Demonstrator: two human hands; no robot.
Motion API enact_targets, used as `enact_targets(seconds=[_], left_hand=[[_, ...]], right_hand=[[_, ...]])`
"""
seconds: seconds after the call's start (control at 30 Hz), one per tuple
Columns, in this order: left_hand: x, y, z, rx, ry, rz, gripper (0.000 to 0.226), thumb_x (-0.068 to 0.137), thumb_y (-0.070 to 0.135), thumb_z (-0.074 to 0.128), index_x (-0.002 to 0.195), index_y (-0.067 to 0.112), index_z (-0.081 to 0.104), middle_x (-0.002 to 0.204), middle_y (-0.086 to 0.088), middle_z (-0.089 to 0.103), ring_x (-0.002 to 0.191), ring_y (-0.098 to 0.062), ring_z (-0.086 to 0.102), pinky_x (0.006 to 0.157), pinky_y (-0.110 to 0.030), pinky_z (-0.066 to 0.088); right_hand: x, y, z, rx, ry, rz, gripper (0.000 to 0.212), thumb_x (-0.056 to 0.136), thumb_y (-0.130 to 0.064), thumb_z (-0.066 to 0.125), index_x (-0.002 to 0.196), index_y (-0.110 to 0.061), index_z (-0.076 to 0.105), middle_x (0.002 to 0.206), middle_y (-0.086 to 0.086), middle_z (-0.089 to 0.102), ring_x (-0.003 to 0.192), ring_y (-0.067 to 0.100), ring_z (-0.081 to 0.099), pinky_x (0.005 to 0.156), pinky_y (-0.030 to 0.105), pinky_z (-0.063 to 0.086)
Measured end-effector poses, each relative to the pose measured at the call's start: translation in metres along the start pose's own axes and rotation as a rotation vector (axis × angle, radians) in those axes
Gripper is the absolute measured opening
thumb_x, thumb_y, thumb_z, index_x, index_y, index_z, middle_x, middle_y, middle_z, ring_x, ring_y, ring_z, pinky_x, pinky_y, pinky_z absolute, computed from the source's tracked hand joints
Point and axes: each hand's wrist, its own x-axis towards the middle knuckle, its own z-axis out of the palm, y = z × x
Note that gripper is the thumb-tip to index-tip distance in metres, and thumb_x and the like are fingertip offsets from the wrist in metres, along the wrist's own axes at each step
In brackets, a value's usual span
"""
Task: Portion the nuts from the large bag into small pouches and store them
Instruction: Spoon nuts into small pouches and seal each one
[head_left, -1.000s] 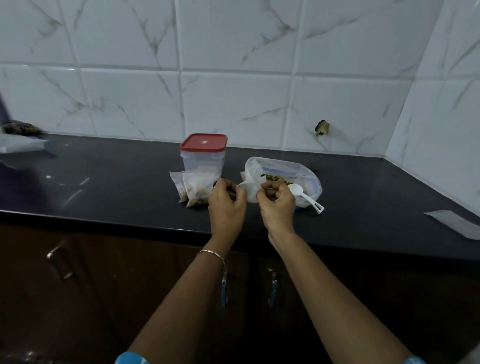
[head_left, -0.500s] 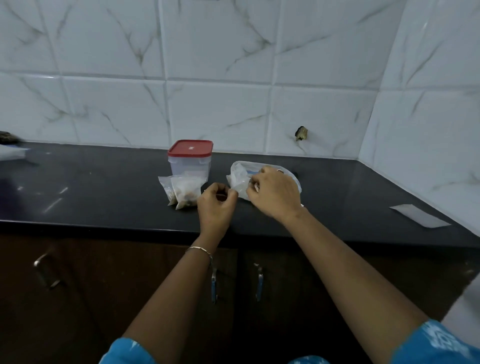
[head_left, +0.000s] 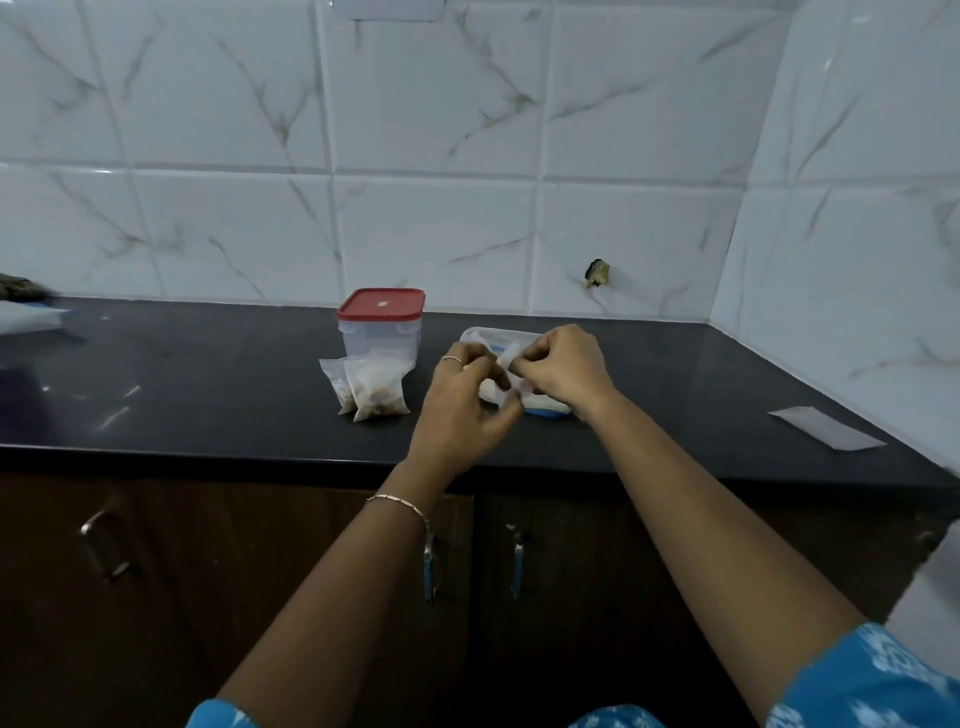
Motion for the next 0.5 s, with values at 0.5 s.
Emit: enact_targets(seconds=[0.5], left_hand=[[0.023, -0.019, 0.000, 0.333, -0.143, 0.067, 0.053, 0.071, 0.059, 0.063, 0.105, 0.018, 0.063, 0.090, 0.002, 0.071, 0.089, -0.020, 0.066, 0.105, -0.047, 0.035]], right_hand=[[0.002, 0.002, -0.010, -0.138, -0.162, -0.148, 0.010, 0.074, -0.026, 0.072, 0.077, -0.016, 0.076, 0.073, 0.000, 0.071, 0.074, 0.020, 0.067, 0.068, 0.041, 0.057]])
